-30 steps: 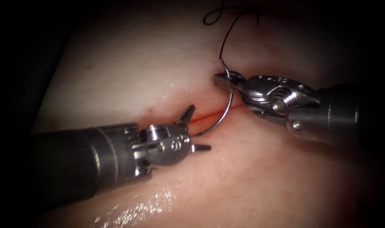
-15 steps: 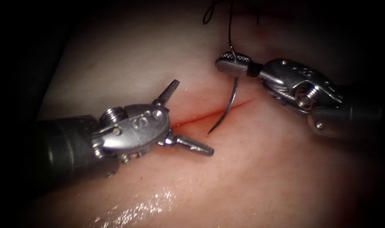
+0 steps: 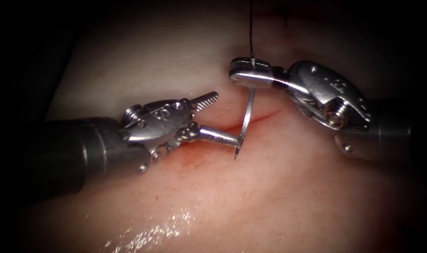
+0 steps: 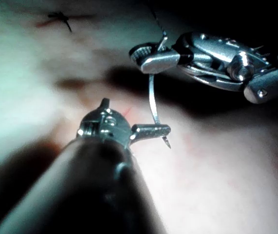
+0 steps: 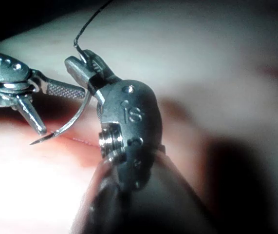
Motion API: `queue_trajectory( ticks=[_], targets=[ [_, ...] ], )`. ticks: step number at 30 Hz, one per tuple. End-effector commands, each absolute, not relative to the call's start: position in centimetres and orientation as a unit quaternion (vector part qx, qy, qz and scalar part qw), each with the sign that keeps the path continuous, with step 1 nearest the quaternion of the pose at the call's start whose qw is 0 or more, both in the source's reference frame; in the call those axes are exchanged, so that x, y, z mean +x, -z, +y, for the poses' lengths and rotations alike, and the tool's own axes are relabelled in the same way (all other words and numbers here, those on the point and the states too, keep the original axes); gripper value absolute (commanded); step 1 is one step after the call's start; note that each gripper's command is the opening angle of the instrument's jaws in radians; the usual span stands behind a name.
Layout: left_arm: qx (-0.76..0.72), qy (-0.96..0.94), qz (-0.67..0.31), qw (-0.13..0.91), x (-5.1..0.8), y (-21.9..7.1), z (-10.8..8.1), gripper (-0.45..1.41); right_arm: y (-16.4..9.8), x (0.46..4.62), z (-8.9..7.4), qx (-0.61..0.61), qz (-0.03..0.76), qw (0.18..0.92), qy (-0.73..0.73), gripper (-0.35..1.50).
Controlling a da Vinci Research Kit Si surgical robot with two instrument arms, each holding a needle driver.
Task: Wound Closure
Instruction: Hand needle back to left needle holder with needle facing straight on
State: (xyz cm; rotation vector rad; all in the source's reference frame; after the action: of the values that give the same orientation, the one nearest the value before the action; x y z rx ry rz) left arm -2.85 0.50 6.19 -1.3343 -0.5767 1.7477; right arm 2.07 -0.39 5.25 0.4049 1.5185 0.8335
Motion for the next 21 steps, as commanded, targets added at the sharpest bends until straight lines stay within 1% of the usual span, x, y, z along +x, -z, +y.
queue_trajectory(
  ticks=[1, 3, 5, 10, 21],
  targets=[
    [-0.536, -0.696, -0.232, 0.418, -2.93, -6.27, 0.51, 0.78, -5.26, 2.21, -0.38, 0.169, 0.672, 0.635, -0.342, -0.35],
    [-0.539, -0.688, -0.243, 0.42, -2.96, -6.31, 0.48, 0.81, -5.25, 2.23, -0.38, 0.154, 0.682, 0.642, -0.316, -0.35],
    [-0.541, -0.682, -0.254, 0.422, -2.98, -6.32, 0.47, 0.81, -5.24, 2.25, -0.39, 0.13, 0.695, 0.649, -0.28, -0.35],
    [-0.547, -0.672, -0.275, 0.417, -2.97, -6.29, 0.46, 0.81, -5.23, 2.25, -0.41, 0.111, 0.706, 0.655, -0.245, -0.35],
    [-0.551, -0.663, -0.289, 0.416, -3.04, -6.29, 0.46, 0.78, -5.21, 2.28, -0.43, 0.081, 0.718, 0.654, -0.225, -0.35]
  ],
)
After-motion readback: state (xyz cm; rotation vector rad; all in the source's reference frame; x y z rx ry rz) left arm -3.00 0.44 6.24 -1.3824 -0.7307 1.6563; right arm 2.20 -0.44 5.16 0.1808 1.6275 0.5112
